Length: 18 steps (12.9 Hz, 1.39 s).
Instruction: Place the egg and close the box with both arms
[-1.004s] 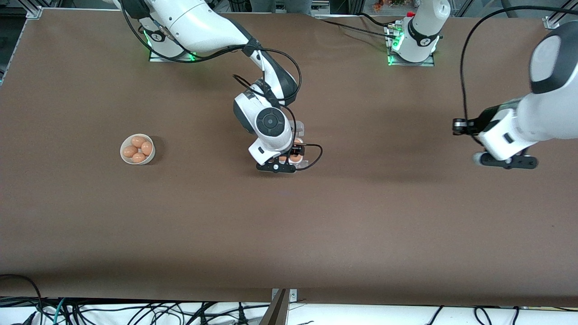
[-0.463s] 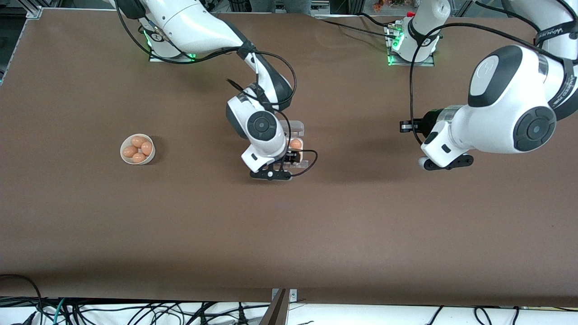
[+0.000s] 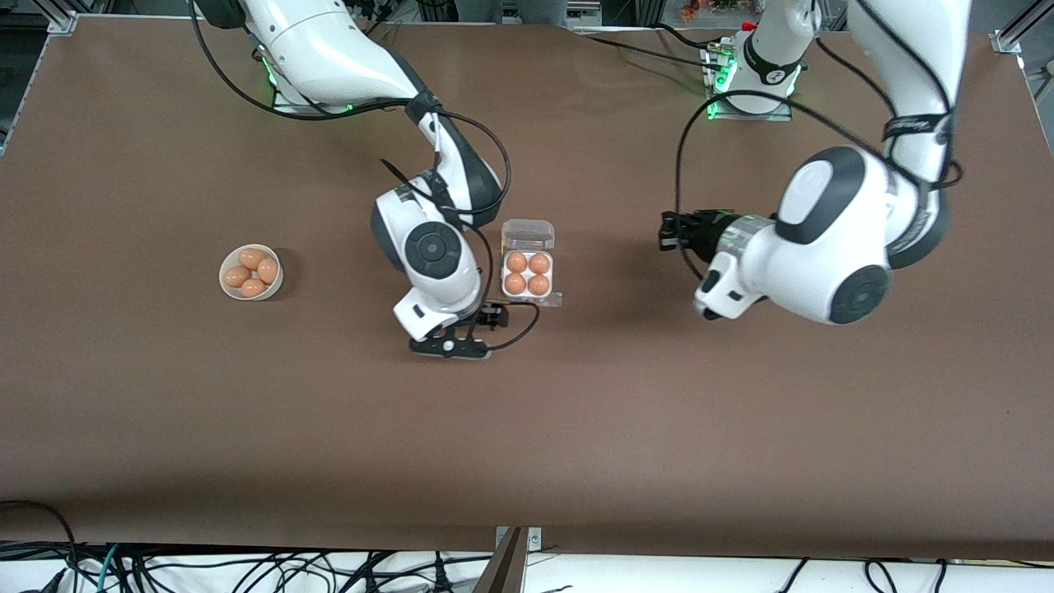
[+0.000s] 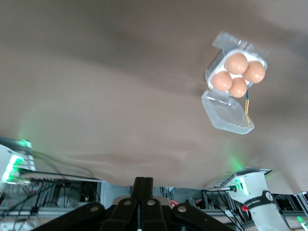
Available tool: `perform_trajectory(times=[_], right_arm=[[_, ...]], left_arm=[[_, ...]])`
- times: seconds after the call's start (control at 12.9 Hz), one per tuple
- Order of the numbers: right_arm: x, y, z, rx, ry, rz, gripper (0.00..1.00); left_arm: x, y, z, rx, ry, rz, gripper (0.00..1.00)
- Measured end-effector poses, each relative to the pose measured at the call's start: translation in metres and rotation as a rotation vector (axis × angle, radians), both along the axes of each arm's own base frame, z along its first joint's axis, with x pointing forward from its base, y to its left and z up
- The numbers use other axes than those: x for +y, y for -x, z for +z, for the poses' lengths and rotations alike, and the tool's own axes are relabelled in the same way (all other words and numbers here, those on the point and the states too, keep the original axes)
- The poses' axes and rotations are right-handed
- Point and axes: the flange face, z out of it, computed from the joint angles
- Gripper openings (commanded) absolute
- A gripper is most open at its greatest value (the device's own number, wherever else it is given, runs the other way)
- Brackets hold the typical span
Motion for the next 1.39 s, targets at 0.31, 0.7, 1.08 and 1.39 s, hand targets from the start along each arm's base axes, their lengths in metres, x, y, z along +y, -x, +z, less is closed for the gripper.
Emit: perform_trajectory(times=[0.31, 0.7, 1.08, 1.39], right_arm=[[-0.054, -0.023, 0.068, -0.018, 0.014, -0.028, 1.0], [-0.176, -0.03, 0.184, -0.046, -0.016, 0.158, 1.0], [-0.308, 0.032, 0.289, -0.043, -0.02, 0.18, 1.0], [-0.358, 0.076, 0.334, 0.003, -0.022, 0.143, 1.0]], left_arm=[[-0.058, 0.017, -0.022, 0.044, 0.019, -0.004, 0.0], [-0.098, 0.035, -0.057, 0.123, 0.052, -0.024, 0.0], [-0.175, 0.069, -0.096, 0.071, 0.019, -0.045, 0.0], [-0.205, 0.09, -0.109, 0.078, -0.005, -0.055, 0.0]])
